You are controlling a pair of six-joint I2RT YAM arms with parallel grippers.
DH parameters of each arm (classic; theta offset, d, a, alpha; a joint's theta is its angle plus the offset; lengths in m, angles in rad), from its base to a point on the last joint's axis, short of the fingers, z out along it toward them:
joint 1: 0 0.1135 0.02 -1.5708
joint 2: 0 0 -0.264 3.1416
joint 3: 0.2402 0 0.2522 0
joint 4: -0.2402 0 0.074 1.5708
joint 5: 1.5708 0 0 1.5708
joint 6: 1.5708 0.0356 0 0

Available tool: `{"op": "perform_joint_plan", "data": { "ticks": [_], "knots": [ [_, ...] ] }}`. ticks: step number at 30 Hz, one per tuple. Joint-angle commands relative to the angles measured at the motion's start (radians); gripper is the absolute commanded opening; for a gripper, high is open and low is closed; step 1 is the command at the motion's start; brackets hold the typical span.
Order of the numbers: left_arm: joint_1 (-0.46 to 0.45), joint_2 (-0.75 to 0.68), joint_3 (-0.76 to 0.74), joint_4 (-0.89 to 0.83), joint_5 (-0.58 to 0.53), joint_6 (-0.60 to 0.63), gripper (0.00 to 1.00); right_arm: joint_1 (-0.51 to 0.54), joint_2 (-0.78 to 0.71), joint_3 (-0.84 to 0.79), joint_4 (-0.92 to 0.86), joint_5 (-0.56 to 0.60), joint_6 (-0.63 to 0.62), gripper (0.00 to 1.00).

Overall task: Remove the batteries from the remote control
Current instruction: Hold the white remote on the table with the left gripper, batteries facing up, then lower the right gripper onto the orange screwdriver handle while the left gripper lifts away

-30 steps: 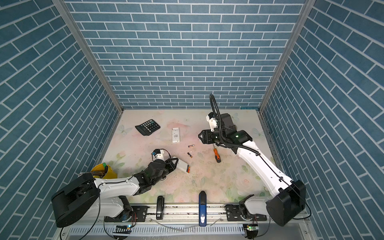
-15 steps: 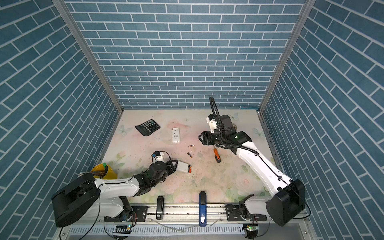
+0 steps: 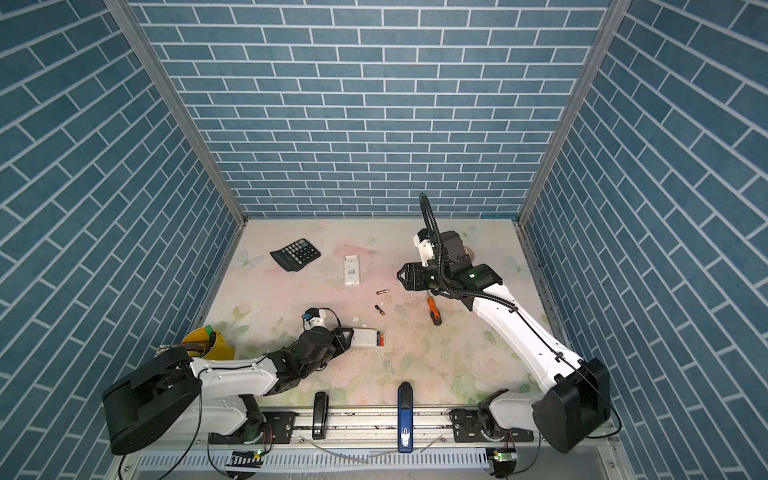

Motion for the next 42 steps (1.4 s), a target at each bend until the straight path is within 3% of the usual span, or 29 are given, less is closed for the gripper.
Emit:
{"op": "perform_joint_plan", "data": {
  "ticks": [1, 13, 29, 35, 42],
  "knots": [
    [-0.007, 0.028, -0.009, 0.006, 0.020, -0.001, 0.47, -0.004, -0.018, -0.030, 0.017, -0.001, 0.025, 0.66],
    [-0.023, 0.044, -0.016, -0.036, 0.033, -0.032, 0.51, -0.003, -0.029, -0.056, 0.033, -0.003, 0.054, 0.66],
    [-0.026, -0.146, 0.073, -0.452, -0.044, 0.010, 0.62, -0.004, -0.018, -0.029, -0.078, 0.056, 0.048, 0.66],
    [-0.006, -0.198, 0.169, -0.594, -0.052, 0.113, 0.62, -0.007, -0.043, -0.030, -0.186, 0.107, 0.045, 0.65],
    [0.124, -0.142, 0.339, -0.722, 0.165, 0.398, 0.62, -0.008, -0.109, -0.069, -0.227, 0.146, 0.067, 0.60]
  ]
}}
